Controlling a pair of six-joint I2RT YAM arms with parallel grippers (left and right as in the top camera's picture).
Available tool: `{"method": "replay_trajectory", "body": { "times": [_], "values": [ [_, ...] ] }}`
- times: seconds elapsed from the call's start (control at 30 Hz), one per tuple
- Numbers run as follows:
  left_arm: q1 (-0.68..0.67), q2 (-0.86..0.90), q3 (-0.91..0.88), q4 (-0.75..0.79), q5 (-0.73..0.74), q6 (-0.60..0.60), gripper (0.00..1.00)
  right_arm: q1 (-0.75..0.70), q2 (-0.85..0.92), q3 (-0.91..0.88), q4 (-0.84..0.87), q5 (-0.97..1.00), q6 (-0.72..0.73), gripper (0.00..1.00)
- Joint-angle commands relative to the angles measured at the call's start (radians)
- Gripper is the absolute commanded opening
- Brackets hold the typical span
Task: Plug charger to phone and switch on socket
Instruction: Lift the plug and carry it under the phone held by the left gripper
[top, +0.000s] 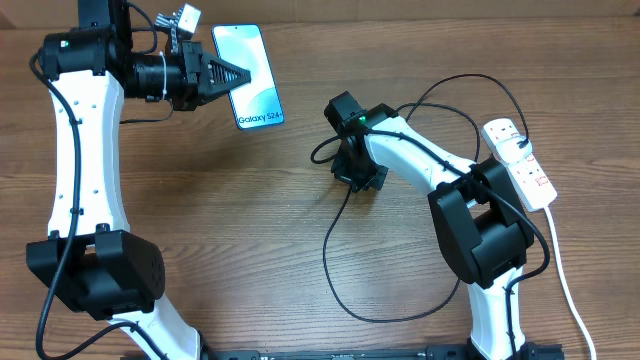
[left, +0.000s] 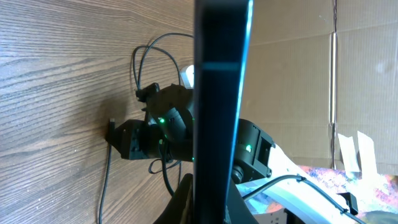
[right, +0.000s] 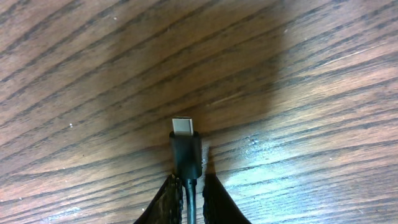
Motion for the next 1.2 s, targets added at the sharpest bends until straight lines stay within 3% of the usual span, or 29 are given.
{"method": "replay_trajectory", "body": {
  "times": [0.0,0.47,0.87,1.17],
  "values": [
    [-0.001,-0.007,0.014,0.001,0.032,0.017,0.04,0.004,0.068,-0.017,0.002,0.0,0.003,0.13],
    [-0.001,-0.007,0.014,0.001,0.032,0.017,0.04,0.004,0.068,-0.017,0.002,0.0,0.003,0.06],
    [-0.001,-0.007,0.014,0.001,0.032,0.01,0.04,0.004,0.068,-0.017,-0.004,-0.021,0.002,0.15],
    [-0.001,-0.007,0.014,0.001,0.032,0.01,0.04,0.004,0.068,-0.017,-0.001,-0.025,0.002,0.06]
  ]
}}
